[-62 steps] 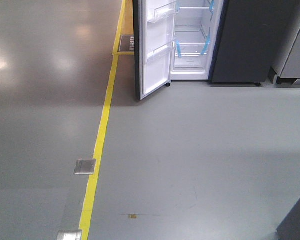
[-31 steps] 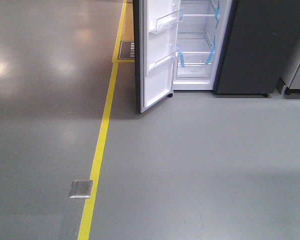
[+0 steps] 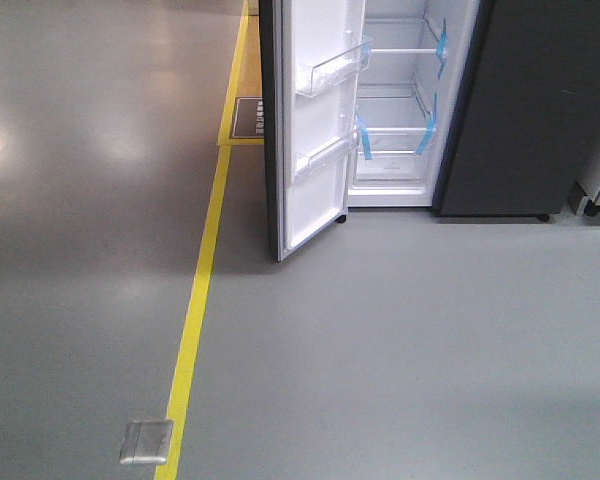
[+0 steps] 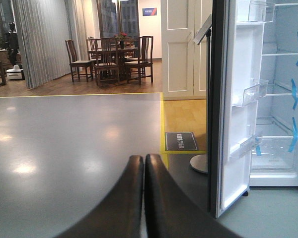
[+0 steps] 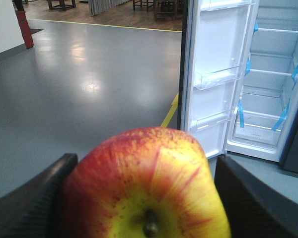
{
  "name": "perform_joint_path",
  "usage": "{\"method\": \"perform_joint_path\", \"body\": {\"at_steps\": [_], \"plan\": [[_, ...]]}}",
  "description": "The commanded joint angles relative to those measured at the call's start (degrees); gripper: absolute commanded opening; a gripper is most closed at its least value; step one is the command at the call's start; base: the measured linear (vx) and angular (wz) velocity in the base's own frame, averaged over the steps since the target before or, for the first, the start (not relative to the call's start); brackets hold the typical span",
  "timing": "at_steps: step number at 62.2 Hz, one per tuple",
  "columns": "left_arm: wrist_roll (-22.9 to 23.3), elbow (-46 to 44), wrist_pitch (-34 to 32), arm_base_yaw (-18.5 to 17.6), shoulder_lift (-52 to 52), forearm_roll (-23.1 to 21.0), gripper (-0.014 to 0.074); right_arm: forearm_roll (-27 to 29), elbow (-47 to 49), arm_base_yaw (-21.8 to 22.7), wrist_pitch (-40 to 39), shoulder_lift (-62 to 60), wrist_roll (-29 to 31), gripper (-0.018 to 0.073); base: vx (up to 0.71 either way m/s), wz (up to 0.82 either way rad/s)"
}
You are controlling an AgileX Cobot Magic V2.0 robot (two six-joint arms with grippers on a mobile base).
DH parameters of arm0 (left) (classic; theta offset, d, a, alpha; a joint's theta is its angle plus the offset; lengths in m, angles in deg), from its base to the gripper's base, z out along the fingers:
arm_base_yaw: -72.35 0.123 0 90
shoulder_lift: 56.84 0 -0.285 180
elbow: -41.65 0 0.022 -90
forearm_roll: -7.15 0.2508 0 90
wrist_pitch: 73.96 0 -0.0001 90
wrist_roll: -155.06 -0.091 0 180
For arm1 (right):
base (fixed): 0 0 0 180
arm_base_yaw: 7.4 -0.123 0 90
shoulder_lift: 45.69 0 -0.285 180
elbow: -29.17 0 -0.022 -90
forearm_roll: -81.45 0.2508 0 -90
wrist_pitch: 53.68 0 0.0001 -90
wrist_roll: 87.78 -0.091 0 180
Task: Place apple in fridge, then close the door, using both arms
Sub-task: 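Drive toward the open white refrigerator carrying the apple, then approach the refrigerator door bins, keeping the apple in the right gripper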
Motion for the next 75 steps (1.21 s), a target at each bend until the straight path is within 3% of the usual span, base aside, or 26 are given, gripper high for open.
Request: {"method": "perform_joint_path", "body": {"at_steps": [1, 75], "plan": [[0.5, 1.2, -3.9, -0.1, 0.9, -0.3, -0.0006, 2.0, 1.4, 0.2, -4.2, 0.6, 0.5, -0.0006, 0.34, -0.03], [0.5, 1.2, -3.9, -0.1, 0.9, -0.3, -0.0006, 2.0, 1.4, 0.2, -4.2, 0.6, 0.5, -0.0006, 0.27, -0.01]]}}
